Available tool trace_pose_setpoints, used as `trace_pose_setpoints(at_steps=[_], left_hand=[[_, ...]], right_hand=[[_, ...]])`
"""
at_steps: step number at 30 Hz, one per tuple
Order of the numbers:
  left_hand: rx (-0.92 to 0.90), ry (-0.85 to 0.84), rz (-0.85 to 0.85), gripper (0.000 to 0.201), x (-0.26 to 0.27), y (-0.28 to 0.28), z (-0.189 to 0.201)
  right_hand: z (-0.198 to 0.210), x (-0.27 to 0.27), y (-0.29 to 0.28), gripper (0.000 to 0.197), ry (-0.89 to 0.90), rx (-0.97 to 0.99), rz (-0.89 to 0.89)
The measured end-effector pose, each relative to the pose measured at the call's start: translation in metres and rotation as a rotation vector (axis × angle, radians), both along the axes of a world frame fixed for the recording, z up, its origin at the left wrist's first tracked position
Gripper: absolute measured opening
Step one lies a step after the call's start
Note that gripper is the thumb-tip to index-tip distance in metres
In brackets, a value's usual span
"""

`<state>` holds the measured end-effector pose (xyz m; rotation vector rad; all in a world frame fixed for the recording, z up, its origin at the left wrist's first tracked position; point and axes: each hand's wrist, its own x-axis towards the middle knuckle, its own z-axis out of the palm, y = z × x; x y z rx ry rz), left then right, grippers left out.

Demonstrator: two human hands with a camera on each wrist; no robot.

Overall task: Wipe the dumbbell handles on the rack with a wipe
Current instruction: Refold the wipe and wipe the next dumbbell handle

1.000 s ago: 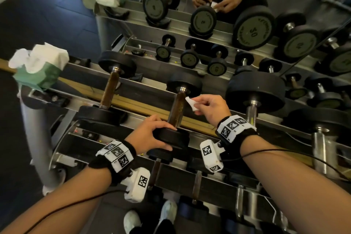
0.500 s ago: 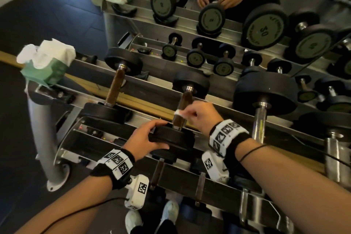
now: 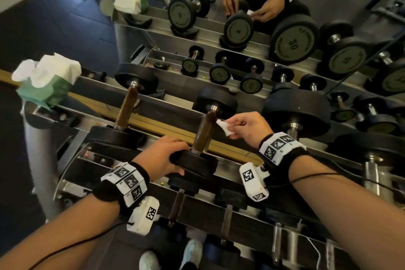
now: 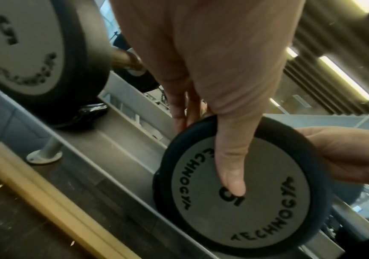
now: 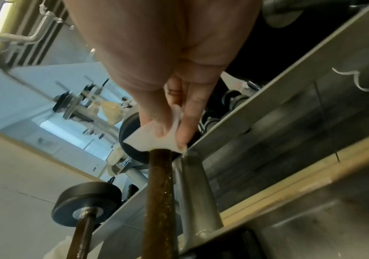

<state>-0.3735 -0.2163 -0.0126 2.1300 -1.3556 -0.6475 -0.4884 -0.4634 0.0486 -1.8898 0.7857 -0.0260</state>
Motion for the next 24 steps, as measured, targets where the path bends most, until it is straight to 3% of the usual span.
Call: trace_pose_setpoints(at_steps=[3, 7, 13, 15, 24], left_hand=[[-0.012, -0.102, -0.059, 0.048, -0.009, -0.009, 0.007], [-0.021, -0.084, -0.028, 0.050, -0.015, -0.011, 0.005], [-0.183, 0.421, 0.205, 0.057, -0.023, 0.006, -0.016], [-0.239, 0.475, 0.256, 0.058, -0.025, 0.010, -0.021], [-0.084, 0.189, 0.030, 0.049, -0.019, -0.006, 0.005]], right_hand=[[-0.001, -0.003, 0.003, 0.019, -0.018, -0.048, -0.029], [0.004, 0.004, 0.008, 0.017, 0.032, -0.116, 0.033], [0.003, 0.013, 0.013, 0.018, 0.047, -0.092, -0.011], [0.001, 0.014, 0.013, 0.019, 0.029, -0.108, -0.026], [-0.001, 0.017, 0.008, 0.022, 0.000, -0.215, -0.043]])
